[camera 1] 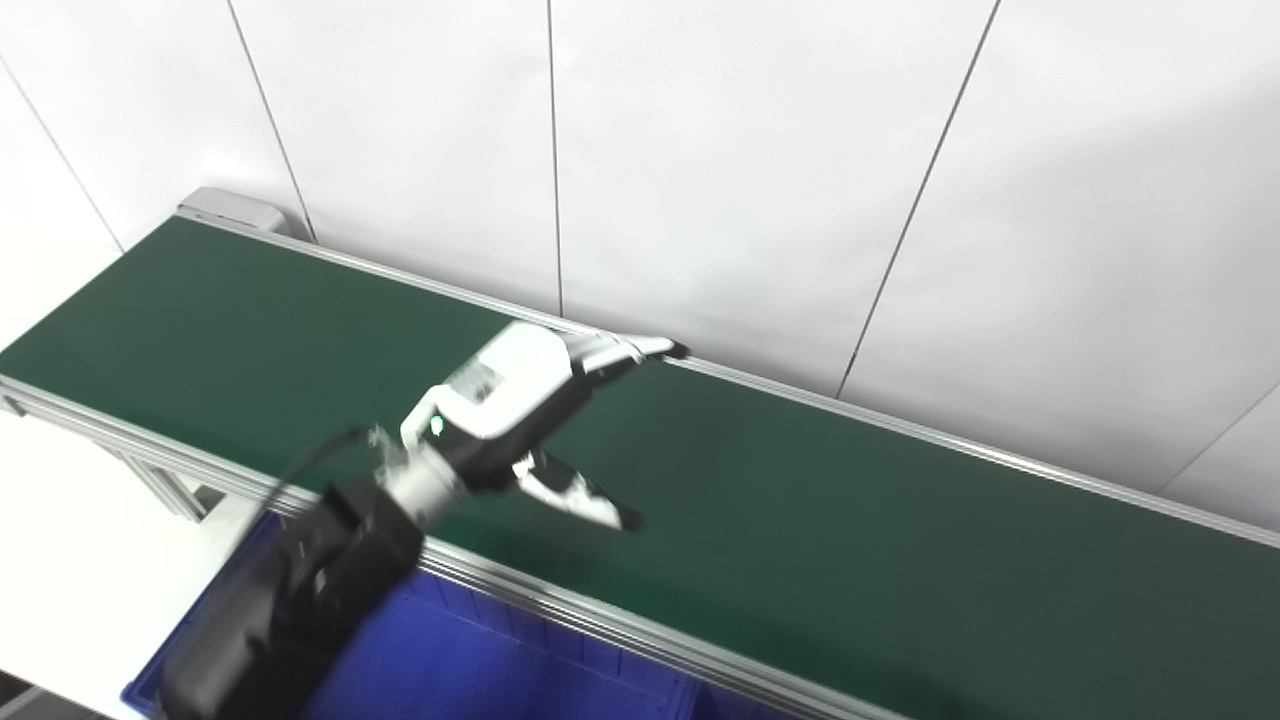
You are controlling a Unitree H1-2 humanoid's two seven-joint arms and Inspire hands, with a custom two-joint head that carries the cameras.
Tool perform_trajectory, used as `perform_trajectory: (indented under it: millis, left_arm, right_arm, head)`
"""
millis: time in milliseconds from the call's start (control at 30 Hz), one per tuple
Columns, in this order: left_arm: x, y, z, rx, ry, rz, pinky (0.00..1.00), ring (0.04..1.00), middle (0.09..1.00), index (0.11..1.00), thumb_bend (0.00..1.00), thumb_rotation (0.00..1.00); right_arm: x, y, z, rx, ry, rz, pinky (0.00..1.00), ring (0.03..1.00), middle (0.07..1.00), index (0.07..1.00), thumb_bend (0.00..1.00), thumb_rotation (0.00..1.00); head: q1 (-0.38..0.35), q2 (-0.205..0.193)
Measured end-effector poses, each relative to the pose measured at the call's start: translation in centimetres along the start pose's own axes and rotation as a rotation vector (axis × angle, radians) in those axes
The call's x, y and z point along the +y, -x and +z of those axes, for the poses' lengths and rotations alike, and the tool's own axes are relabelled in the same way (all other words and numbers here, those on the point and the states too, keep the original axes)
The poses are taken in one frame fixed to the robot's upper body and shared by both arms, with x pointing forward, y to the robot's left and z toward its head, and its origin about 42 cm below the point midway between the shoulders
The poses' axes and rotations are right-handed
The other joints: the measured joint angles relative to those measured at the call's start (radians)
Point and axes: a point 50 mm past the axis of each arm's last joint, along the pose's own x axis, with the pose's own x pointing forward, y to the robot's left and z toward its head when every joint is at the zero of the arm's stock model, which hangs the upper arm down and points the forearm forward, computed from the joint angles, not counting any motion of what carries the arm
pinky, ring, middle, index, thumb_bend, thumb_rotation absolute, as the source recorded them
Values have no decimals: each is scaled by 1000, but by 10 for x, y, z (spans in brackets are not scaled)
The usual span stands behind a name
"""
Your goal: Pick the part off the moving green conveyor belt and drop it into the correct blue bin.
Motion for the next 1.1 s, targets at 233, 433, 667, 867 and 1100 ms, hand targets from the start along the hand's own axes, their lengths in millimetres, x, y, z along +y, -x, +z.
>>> perform_trajectory:
  millis: [233,433,667,867,1100]
  left_arm:
    - [-20,-2,-44,113,-115,-175,816,829,823,796,1000,333]
    - [-27,-8,-69,171,-153,-244,856,859,846,823,964,393]
    - [-51,-3,-82,221,-141,-358,886,887,861,833,964,416]
    - [-59,3,-92,263,-147,-400,897,902,880,839,955,391]
    - [-58,2,-93,255,-142,-429,885,880,861,822,998,466]
  right_arm:
    - [0,-1,1,0,-4,-3,881,900,966,1000,847,1000]
    - [3,-2,2,3,-18,-4,884,898,947,1000,854,1000]
    - [5,-3,6,7,-27,1,884,889,932,1000,827,1000]
    - [5,-3,6,9,-29,3,871,878,919,1000,817,1000]
    - [6,-3,6,12,-30,9,860,869,902,1000,813,1000]
  head:
    - [2,11]
    - [-3,12]
    - [-8,22]
    - [-20,28]
    - [-18,34]
